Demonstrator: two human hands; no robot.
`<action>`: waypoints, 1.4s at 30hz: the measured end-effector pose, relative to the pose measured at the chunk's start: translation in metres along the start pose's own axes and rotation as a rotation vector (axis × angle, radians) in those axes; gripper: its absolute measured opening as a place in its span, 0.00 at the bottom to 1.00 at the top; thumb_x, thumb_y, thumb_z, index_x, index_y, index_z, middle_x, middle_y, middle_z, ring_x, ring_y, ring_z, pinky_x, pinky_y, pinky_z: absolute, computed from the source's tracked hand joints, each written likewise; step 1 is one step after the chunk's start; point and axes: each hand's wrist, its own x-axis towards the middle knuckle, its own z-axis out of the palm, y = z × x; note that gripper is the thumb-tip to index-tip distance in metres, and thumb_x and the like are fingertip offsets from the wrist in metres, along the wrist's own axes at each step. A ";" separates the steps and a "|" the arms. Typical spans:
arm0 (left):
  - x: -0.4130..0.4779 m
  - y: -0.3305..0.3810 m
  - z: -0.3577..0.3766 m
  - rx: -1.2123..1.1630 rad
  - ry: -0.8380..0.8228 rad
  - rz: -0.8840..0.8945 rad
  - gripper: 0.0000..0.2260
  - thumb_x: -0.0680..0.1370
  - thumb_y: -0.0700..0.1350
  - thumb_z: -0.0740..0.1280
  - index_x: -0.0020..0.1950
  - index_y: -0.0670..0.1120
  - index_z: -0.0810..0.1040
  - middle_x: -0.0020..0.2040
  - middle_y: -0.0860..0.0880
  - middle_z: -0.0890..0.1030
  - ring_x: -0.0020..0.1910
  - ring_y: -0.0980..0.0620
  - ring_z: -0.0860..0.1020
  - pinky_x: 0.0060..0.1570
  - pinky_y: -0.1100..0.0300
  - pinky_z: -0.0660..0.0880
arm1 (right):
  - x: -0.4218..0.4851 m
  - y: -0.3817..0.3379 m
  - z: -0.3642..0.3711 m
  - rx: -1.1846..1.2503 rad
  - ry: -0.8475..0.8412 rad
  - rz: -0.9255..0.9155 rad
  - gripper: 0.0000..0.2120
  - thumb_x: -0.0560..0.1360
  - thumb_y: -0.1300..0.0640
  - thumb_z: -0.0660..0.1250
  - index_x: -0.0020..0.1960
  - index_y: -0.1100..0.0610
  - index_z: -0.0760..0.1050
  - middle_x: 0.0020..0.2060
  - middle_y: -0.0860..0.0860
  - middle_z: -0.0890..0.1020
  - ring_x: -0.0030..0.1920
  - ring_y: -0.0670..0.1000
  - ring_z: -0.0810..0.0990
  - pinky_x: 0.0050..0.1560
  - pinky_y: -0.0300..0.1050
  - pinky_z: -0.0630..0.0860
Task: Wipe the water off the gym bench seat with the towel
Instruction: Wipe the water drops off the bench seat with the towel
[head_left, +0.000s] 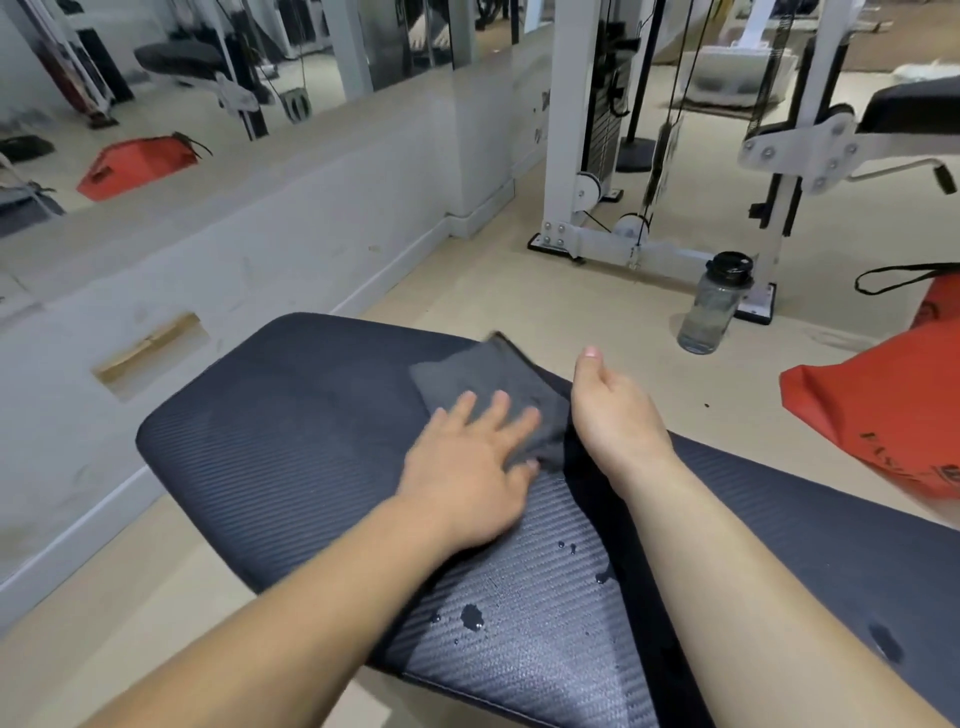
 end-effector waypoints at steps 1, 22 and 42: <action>-0.015 0.006 0.004 0.009 0.002 0.111 0.26 0.82 0.60 0.53 0.81 0.63 0.52 0.84 0.55 0.51 0.83 0.46 0.47 0.80 0.46 0.48 | -0.001 -0.002 -0.001 -0.007 0.001 -0.011 0.33 0.84 0.39 0.43 0.62 0.57 0.80 0.62 0.61 0.82 0.66 0.63 0.77 0.66 0.56 0.72; -0.122 -0.063 -0.008 -0.224 -0.118 0.036 0.33 0.80 0.65 0.58 0.82 0.61 0.48 0.84 0.55 0.43 0.81 0.54 0.37 0.80 0.52 0.41 | -0.068 -0.043 0.039 -0.430 -0.433 -0.524 0.17 0.82 0.54 0.62 0.68 0.54 0.78 0.69 0.51 0.78 0.70 0.51 0.74 0.65 0.40 0.67; -0.167 -0.164 0.006 -0.335 0.061 -0.251 0.25 0.82 0.51 0.62 0.79 0.55 0.62 0.83 0.50 0.54 0.82 0.51 0.49 0.79 0.52 0.56 | -0.048 -0.034 0.107 -0.876 -0.419 -0.422 0.34 0.82 0.34 0.46 0.84 0.45 0.43 0.84 0.48 0.40 0.83 0.52 0.37 0.81 0.56 0.38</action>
